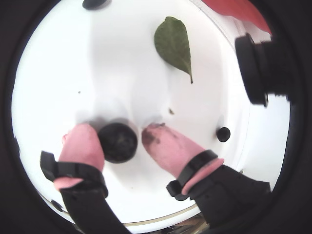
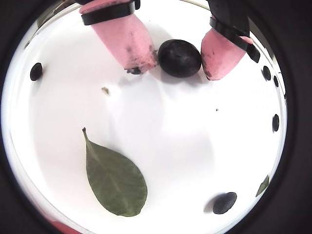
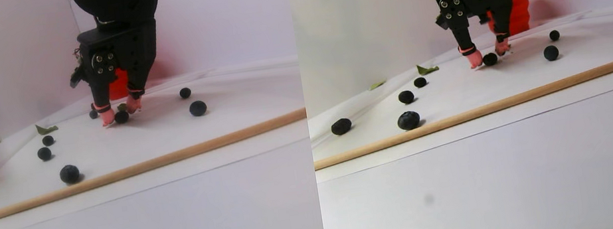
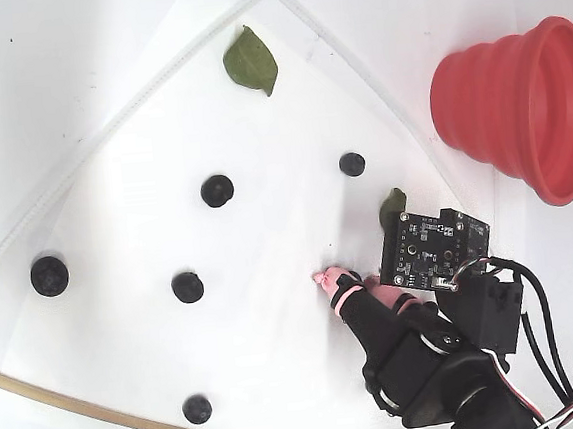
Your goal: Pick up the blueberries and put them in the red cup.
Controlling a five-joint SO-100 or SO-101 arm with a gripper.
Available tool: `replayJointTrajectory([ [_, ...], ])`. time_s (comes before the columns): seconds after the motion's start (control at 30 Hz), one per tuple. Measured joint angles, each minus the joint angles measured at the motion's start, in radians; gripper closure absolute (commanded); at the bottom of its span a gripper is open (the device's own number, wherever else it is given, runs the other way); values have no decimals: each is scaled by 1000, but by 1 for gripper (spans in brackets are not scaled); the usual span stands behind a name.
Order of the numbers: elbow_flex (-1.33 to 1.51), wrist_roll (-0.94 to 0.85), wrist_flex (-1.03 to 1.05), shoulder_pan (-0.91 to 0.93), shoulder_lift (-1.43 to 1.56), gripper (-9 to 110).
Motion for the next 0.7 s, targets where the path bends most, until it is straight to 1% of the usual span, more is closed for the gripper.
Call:
replayJointTrajectory([
  [0.7,0,0,-14,0,-18,86],
])
